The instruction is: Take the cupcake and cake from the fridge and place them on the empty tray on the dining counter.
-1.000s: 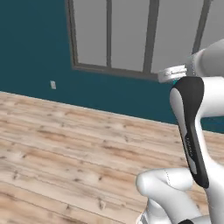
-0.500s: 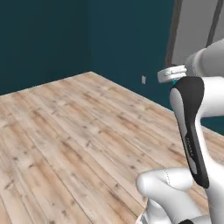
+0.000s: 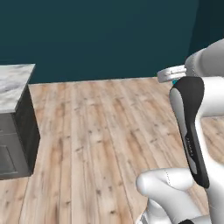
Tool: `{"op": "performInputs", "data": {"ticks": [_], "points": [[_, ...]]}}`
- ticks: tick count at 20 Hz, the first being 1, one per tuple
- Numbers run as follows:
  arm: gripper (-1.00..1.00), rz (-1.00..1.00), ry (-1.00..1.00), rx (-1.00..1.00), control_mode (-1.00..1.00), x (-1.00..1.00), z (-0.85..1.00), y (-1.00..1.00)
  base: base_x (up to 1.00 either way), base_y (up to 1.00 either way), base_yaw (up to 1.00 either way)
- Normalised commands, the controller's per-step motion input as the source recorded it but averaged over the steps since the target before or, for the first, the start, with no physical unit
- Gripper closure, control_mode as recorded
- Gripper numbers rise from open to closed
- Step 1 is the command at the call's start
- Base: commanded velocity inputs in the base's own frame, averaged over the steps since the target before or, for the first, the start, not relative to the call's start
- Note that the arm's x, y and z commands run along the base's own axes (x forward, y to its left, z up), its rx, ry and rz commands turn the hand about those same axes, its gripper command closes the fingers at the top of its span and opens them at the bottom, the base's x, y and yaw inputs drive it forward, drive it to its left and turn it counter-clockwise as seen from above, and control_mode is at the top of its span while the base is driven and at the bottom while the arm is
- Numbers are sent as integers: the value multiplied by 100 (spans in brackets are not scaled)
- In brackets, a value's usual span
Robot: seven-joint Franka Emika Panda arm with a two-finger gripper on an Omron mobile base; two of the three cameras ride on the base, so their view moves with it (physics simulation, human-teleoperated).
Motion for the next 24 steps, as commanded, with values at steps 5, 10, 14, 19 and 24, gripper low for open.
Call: {"op": "performInputs", "data": {"ticks": [5, 10, 14, 19, 24], "points": [[100, 0, 0, 0, 100, 0, 0, 0, 13, 4, 76], [100, 0, 0, 0, 100, 0, 0, 0, 19, 3, 67], [100, 0, 0, 0, 100, 0, 0, 0, 47, 31, 33], [100, 0, 0, 0, 100, 0, 0, 0, 100, 89, 5], [100, 0, 0, 0, 100, 0, 0, 0, 100, 99, 0]]}}
